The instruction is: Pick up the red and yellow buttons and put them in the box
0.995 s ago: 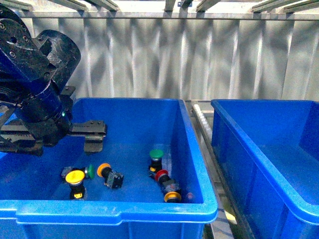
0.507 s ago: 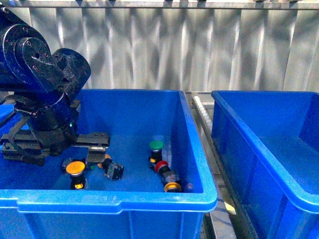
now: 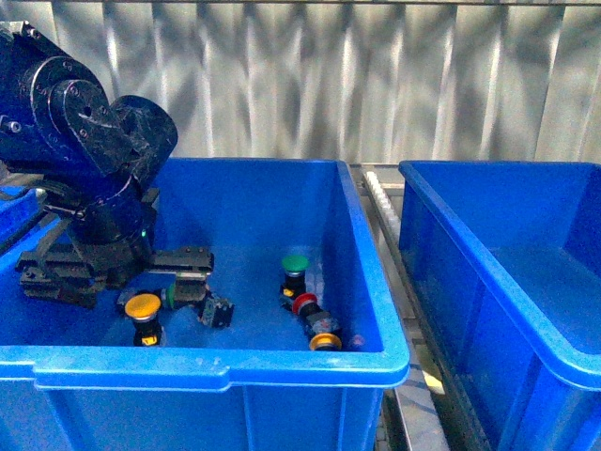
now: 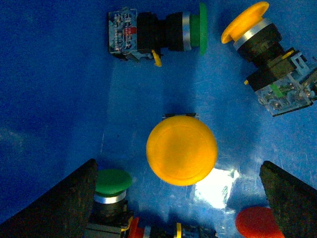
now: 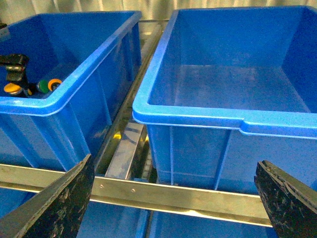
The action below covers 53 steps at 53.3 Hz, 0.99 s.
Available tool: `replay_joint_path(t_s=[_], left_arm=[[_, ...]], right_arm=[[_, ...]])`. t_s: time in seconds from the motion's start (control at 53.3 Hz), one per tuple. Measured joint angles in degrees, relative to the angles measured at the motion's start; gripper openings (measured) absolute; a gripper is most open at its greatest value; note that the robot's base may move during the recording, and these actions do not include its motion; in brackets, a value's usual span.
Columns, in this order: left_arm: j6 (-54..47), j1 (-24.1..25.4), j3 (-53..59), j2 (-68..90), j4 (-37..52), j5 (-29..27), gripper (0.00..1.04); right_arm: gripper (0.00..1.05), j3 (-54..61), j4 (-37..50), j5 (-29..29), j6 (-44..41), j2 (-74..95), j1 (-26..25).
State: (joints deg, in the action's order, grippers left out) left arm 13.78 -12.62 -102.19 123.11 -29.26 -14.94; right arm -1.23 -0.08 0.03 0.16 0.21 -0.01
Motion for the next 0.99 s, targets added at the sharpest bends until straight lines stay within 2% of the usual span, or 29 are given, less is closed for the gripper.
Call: replay_joint_path(t_s=[0.394,0.45,0.77,0.845,0.995], left_arm=[[0.1,0.0,-3.7,3.7,-1.0,0.1,0.96],[0.0,0.0,-4.3,4.5,-1.4,0.1,0.82],[0.0,0.0,-5.3,6.0,-1.4,0.4,0.37],[0.0,0.0,-5.7,6.2,-1.4,0.4,0.33],[-0.5,-0.1,-6.3,6.4,-1.2,0.2,0.33]], right_arm=[[0.98,0.0,0.0,0.0,0.0,0.0,0.0],[0.98,0.0,0.0,0.0,0.0,0.0,0.0],[0.98,0.0,0.0,0.0,0.0,0.0,0.0],[0.98,0.0,0.0,0.0,0.0,0.0,0.0],[0.98,0.0,0.0,0.0,0.0,0.0,0.0]])
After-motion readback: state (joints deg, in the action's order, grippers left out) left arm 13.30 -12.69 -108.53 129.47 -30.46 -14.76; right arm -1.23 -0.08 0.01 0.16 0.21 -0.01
